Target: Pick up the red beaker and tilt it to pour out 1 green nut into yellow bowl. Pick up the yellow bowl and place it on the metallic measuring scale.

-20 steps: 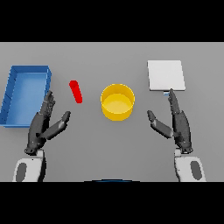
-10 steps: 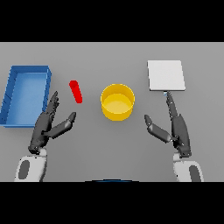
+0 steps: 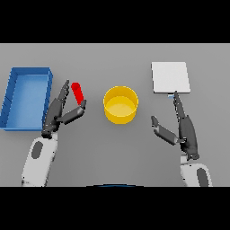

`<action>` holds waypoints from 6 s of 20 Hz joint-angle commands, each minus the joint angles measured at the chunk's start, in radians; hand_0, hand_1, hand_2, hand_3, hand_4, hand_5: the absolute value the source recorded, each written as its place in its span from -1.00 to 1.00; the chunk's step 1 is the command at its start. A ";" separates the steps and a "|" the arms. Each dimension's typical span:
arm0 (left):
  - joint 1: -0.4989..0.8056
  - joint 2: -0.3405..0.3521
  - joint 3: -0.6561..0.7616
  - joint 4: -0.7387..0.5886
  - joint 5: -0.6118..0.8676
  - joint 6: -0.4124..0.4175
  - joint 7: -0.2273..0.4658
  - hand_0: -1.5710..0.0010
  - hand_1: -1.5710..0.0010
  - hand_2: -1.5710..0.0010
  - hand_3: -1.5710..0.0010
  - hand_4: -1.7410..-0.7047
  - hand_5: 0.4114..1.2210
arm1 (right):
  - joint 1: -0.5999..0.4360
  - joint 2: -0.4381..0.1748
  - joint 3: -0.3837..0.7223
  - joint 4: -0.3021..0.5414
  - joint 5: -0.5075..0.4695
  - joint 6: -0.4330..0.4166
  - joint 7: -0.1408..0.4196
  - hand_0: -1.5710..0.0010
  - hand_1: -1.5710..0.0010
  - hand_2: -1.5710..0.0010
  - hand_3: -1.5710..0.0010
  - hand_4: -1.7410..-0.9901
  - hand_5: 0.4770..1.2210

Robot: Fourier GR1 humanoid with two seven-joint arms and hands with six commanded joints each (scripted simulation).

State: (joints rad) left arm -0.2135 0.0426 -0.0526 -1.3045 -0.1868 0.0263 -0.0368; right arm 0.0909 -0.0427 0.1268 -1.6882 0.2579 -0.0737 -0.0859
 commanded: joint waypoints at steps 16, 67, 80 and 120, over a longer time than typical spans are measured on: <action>-0.241 -0.011 0.069 0.313 0.008 0.009 -0.070 1.00 1.00 1.00 1.00 -0.17 -0.32 | 0.021 -0.007 -0.007 -0.020 -0.016 0.010 0.010 1.00 1.00 1.00 1.00 0.26 -0.56; -0.655 0.276 -0.589 0.307 -0.606 -0.097 0.225 -1.00 -1.00 -1.00 -1.00 -0.85 0.96 | 0.027 0.000 0.007 -0.034 0.010 0.003 0.034 1.00 1.00 1.00 1.00 0.22 -0.40; -0.879 0.271 -0.936 0.415 -0.827 -0.311 0.104 -1.00 -1.00 -1.00 -0.95 -0.99 1.00 | 0.026 0.033 -0.011 0.001 -0.029 -0.007 0.011 1.00 1.00 1.00 1.00 0.19 -0.58; -1.235 0.555 -0.543 0.975 -0.249 -0.080 0.084 -1.00 -1.00 -0.99 -0.81 -0.99 1.00 | -0.024 0.010 -0.025 0.042 -0.033 -0.004 -0.031 1.00 1.00 1.00 1.00 0.38 -0.71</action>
State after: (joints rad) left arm -1.4466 0.5994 -0.5965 -0.3289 -0.4327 -0.0566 0.0456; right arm 0.0663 -0.0331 0.1012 -1.6469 0.2250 -0.0787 -0.1150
